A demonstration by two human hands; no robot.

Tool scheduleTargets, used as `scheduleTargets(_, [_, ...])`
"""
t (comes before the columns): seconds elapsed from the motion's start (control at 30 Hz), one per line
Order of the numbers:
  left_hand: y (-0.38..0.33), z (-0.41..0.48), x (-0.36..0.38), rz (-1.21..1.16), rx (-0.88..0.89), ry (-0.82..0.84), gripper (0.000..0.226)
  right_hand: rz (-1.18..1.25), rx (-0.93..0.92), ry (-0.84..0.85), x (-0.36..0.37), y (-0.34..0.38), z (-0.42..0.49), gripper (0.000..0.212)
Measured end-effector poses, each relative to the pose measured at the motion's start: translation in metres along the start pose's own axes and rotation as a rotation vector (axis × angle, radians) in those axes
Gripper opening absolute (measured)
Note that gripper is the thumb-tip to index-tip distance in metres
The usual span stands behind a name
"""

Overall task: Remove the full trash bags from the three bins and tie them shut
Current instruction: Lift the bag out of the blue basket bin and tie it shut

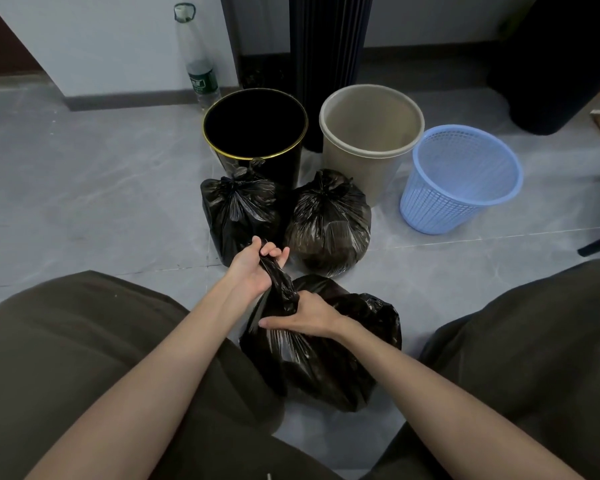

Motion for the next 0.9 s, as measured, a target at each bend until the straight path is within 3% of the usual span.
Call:
scheduleTargets(0.07, [0.001, -0.001, 0.002, 0.029, 0.026, 0.007, 0.025, -0.039, 0.037, -0.084, 0.003, -0.006, 0.002, 0.06])
scheduleTargets(0.13, [0.002, -0.002, 0.003, 0.109, 0.082, 0.029, 0.025, -0.074, 0.067, -0.13, 0.002, -0.006, 0.001, 0.048])
scheduleTargets(0.27, [-0.003, -0.006, 0.0, 0.435, 0.35, 0.105, 0.027, -0.124, 0.072, -0.159, -0.004, -0.009, 0.002, 0.039])
scheduleTargets(0.33, [-0.014, -0.004, -0.004, 0.701, 0.527, 0.123, 0.037, -0.07, 0.077, -0.142, -0.008, -0.014, 0.004, 0.036])
scheduleTargets(0.4, [-0.023, -0.001, -0.014, 0.924, 0.598, 0.124, 0.068, 0.002, 0.101, -0.15, -0.012, -0.018, 0.005, 0.039])
scheduleTargets(0.47, [-0.021, 0.001, -0.029, 1.15, 0.569, 0.116, 0.101, 0.034, 0.098, -0.163, -0.017, -0.02, 0.006, 0.04])
scheduleTargets(0.6, [0.004, 0.003, -0.055, 1.535, 0.363, 0.249, 0.123, 0.043, 0.074, -0.163, -0.02, -0.02, 0.005, 0.031])
scheduleTargets(0.67, [0.014, 0.004, -0.056, 1.593, 0.398, 0.265, 0.111, 0.008, 0.053, -0.137, -0.02, -0.02, 0.003, 0.028])
scheduleTargets(0.73, [0.019, 0.003, -0.049, 1.494, 0.429, 0.234, 0.092, -0.067, 0.022, -0.108, -0.018, -0.02, 0.003, 0.027])
scheduleTargets(0.83, [0.024, -0.004, -0.034, 1.288, 0.525, 0.254, 0.04, -0.148, 0.006, -0.086, -0.013, -0.018, 0.0, 0.033])
scheduleTargets(0.9, [0.027, -0.002, -0.029, 1.122, 0.559, 0.209, 0.04, -0.172, -0.003, -0.085, -0.01, -0.015, -0.002, 0.031])
Point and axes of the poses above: each hand's wrist, its own z-axis towards the middle knuckle, its own x-axis out of the palm, y = z × x, the point moved 1 cm from there along z, towards the middle knuckle, and after that the axes turned 11 degrees about -y, right-handed, at the moved point
